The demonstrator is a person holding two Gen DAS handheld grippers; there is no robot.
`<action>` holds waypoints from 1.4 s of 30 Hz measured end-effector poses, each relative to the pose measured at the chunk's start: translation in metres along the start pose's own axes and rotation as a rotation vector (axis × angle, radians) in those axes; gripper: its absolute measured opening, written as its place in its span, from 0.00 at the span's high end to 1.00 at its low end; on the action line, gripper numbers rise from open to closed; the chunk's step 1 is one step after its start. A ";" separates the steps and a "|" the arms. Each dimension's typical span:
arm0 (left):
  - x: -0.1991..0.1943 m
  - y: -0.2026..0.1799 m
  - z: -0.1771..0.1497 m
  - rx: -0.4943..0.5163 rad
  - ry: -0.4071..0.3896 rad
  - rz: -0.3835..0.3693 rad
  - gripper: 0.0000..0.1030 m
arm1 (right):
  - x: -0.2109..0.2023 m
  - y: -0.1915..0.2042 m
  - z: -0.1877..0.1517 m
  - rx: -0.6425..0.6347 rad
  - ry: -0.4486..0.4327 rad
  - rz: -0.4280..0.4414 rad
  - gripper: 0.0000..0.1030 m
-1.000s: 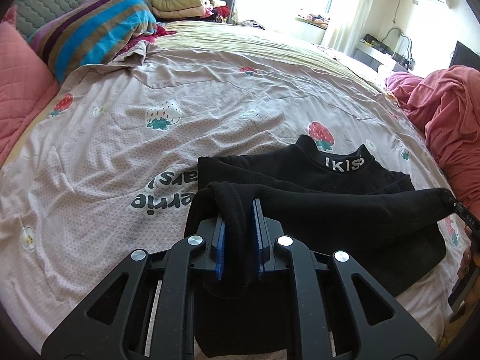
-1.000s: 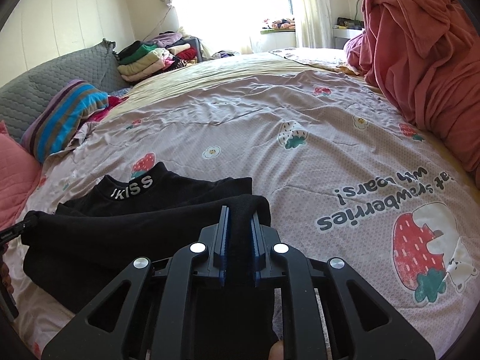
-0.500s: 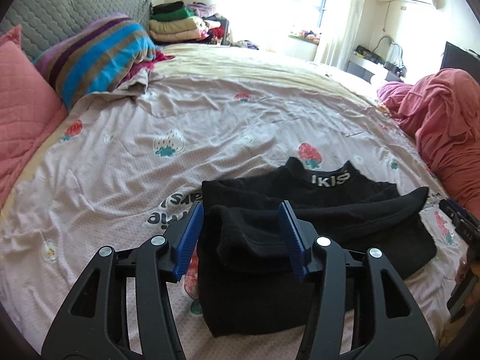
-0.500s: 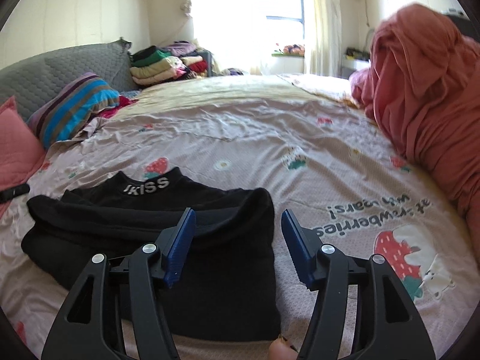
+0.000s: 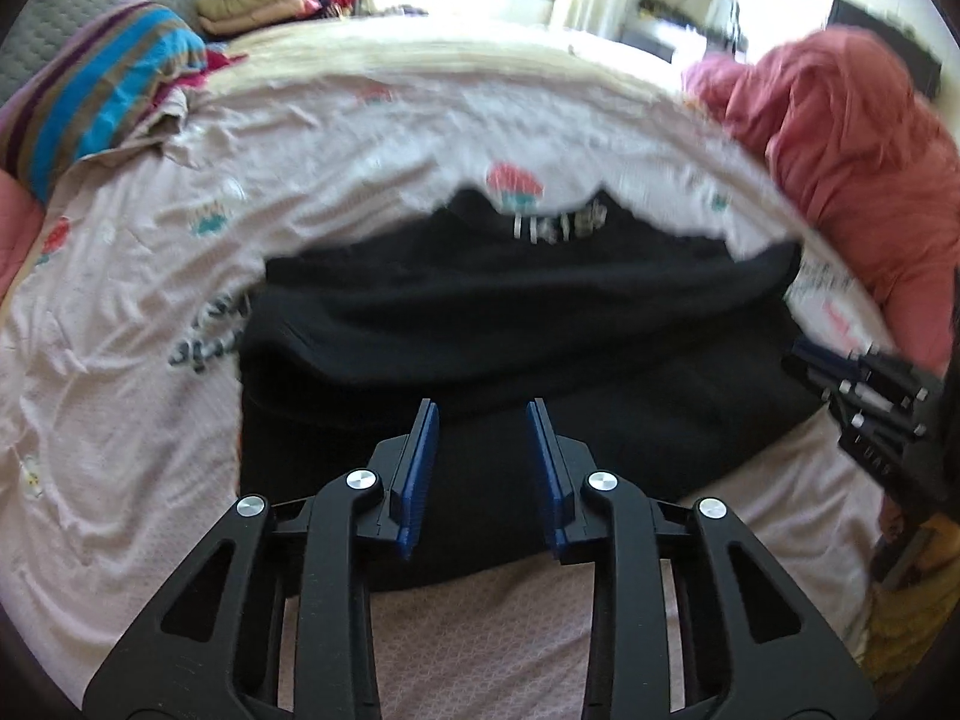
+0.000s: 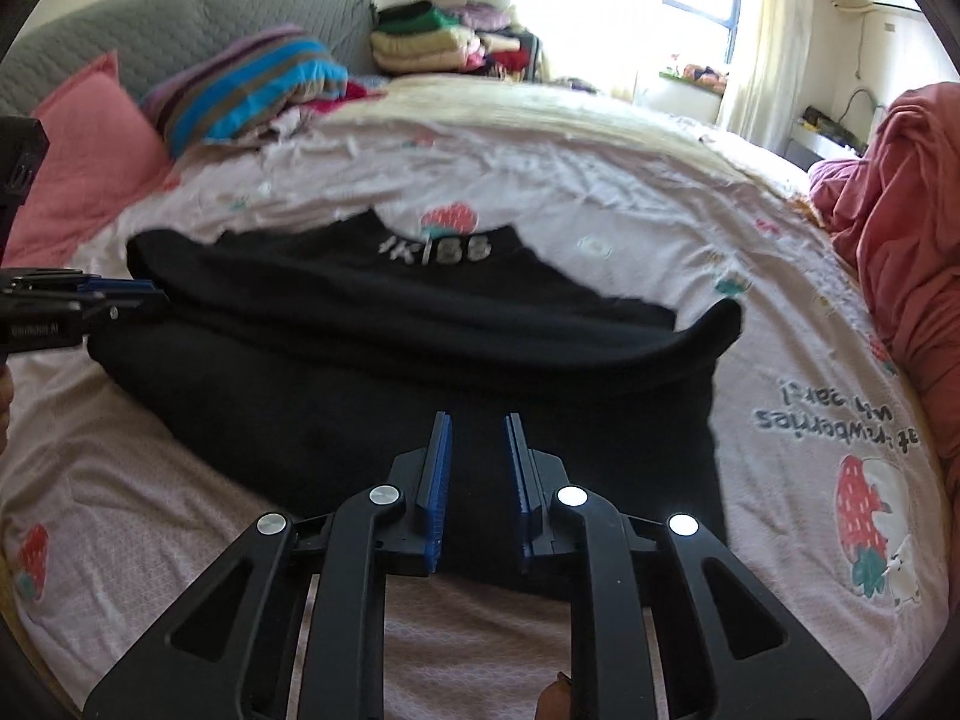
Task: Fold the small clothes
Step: 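Grasp the folded edge of the sweatshirt with both tools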
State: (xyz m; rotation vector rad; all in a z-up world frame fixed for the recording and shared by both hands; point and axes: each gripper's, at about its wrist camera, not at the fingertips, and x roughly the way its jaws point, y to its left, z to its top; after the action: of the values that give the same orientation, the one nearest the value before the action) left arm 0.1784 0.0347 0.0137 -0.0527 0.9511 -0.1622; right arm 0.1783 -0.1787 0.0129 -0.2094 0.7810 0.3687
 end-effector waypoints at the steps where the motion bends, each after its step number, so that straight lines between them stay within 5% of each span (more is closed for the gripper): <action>1: 0.005 0.001 -0.002 0.001 0.018 0.010 0.78 | 0.009 0.002 -0.001 0.004 0.032 -0.006 0.84; 4: 0.018 0.008 -0.006 -0.007 0.044 0.038 0.78 | 0.037 0.001 -0.002 0.041 0.117 -0.027 0.86; 12: 0.036 0.028 0.010 -0.046 -0.017 0.082 0.74 | 0.076 -0.011 0.024 0.099 0.097 -0.029 0.88; 23: -0.002 0.083 0.042 -0.228 -0.289 0.131 0.57 | 0.112 -0.067 0.066 0.367 0.077 -0.020 0.88; 28: 0.007 0.106 0.041 -0.282 -0.224 0.089 0.54 | 0.086 -0.092 0.059 0.385 0.010 -0.090 0.82; 31: 0.021 0.108 0.037 -0.287 -0.159 0.071 0.45 | 0.076 -0.109 0.050 0.377 0.006 -0.148 0.56; 39: 0.043 0.111 0.026 -0.301 -0.072 0.069 0.40 | 0.091 -0.134 0.029 0.394 0.083 -0.133 0.51; 40: 0.043 0.111 0.026 -0.300 -0.070 0.076 0.42 | 0.092 -0.135 0.028 0.408 0.082 -0.123 0.52; 41: 0.043 0.111 0.025 -0.301 -0.072 0.086 0.58 | 0.093 -0.137 0.026 0.423 0.080 -0.105 0.58; 42: 0.043 0.111 0.025 -0.302 -0.073 0.089 0.80 | 0.094 -0.136 0.026 0.426 0.075 -0.083 0.78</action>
State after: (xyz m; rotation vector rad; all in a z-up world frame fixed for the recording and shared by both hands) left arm 0.2359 0.1371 -0.0194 -0.2921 0.8970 0.0657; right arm 0.3104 -0.2722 -0.0302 0.1446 0.9034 0.1100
